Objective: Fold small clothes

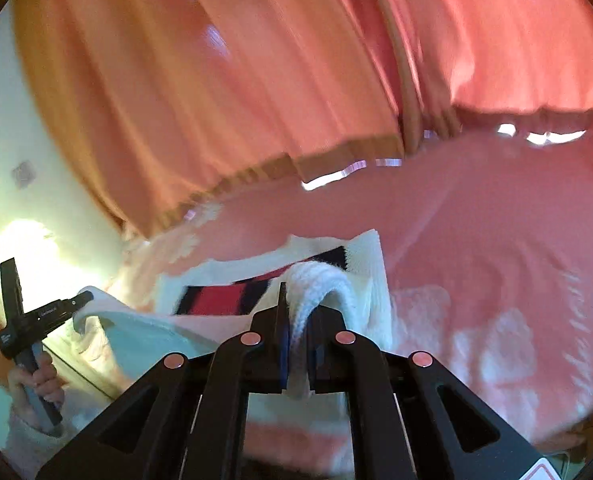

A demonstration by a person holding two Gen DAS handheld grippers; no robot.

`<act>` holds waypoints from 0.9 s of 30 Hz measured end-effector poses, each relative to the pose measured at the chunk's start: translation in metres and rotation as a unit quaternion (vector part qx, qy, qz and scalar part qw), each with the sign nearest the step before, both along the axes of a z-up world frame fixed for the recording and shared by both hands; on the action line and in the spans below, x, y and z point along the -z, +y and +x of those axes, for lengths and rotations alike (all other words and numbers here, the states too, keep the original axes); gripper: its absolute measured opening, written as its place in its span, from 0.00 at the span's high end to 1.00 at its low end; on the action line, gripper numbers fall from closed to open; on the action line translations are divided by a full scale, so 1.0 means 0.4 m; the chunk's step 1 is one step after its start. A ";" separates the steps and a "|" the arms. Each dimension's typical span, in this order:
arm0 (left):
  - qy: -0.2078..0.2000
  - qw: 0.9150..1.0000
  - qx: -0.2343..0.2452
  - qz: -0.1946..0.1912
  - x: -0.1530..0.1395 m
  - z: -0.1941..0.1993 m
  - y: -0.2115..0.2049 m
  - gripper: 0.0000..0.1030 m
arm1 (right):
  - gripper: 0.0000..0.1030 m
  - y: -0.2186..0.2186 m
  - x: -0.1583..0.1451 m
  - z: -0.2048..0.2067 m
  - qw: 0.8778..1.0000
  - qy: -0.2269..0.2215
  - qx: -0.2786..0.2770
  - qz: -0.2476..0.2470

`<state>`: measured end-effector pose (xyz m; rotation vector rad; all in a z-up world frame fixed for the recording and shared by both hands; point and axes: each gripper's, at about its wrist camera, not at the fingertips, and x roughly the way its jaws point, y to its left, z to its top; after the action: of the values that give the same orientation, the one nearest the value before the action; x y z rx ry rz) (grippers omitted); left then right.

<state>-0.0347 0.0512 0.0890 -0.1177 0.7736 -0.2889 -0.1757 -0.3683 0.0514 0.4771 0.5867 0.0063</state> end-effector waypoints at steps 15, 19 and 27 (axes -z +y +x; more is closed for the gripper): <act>0.084 0.994 -0.056 0.038 0.242 0.379 -0.100 0.68 | 0.85 -0.099 0.195 0.407 0.992 0.105 0.009 0.070; 0.038 0.994 -0.086 0.052 0.202 0.380 -0.088 0.37 | 0.47 -0.100 0.158 0.398 0.995 0.069 0.015 0.068; 0.051 0.996 -0.067 0.028 0.189 0.343 -0.023 0.32 | 0.39 -0.103 0.085 0.331 0.997 0.045 0.063 0.001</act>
<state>0.1027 0.0421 0.0134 -0.1314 0.8694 -0.1343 -0.0435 -0.4094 0.0174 0.5172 0.6445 -0.1345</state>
